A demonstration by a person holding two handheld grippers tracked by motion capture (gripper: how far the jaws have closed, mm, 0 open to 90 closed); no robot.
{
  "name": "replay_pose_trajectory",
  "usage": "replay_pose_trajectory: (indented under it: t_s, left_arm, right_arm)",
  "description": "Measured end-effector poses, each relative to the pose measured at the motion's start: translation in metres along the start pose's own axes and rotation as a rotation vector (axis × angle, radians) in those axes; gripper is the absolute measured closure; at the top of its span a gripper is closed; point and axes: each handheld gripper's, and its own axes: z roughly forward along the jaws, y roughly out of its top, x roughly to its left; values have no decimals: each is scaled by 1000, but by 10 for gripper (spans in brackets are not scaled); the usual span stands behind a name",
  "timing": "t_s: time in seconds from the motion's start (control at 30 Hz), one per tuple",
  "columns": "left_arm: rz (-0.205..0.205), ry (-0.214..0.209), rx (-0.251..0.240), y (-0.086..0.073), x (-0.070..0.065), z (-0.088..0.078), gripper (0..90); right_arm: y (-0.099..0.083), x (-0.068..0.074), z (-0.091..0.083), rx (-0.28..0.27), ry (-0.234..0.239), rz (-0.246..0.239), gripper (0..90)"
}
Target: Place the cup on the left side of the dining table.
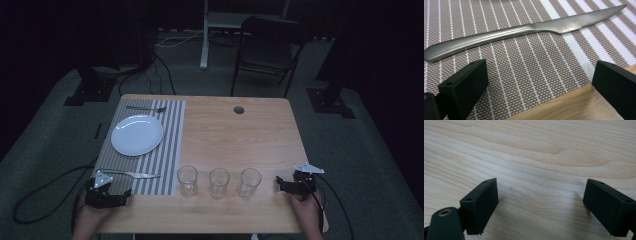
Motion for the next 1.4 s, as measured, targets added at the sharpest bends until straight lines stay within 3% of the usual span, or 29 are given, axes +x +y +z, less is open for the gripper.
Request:
replay_pose_trajectory:
  t_s: [0.43,0.67,0.8,0.97,1.2,1.4]
  left_arm:
    - [31,-63,-24,1,-8,-5,12]
    - [46,-121,-37,4,-14,-6,12]
    - [39,-134,-41,5,-15,-6,12]
    - [72,-113,-43,6,-21,-7,12]
    - [118,-140,-56,16,-36,-11,13]
    - [153,-163,-97,24,-49,-18,12]
  right_arm:
    - [0,0,0,0,0,1,125]
    - [0,0,0,1,-2,3,125]
    - [0,0,0,0,-2,3,125]
    - [0,0,0,1,-2,3,125]
    - [0,0,0,1,-2,3,125]
    - [0,0,0,0,-2,3,125]
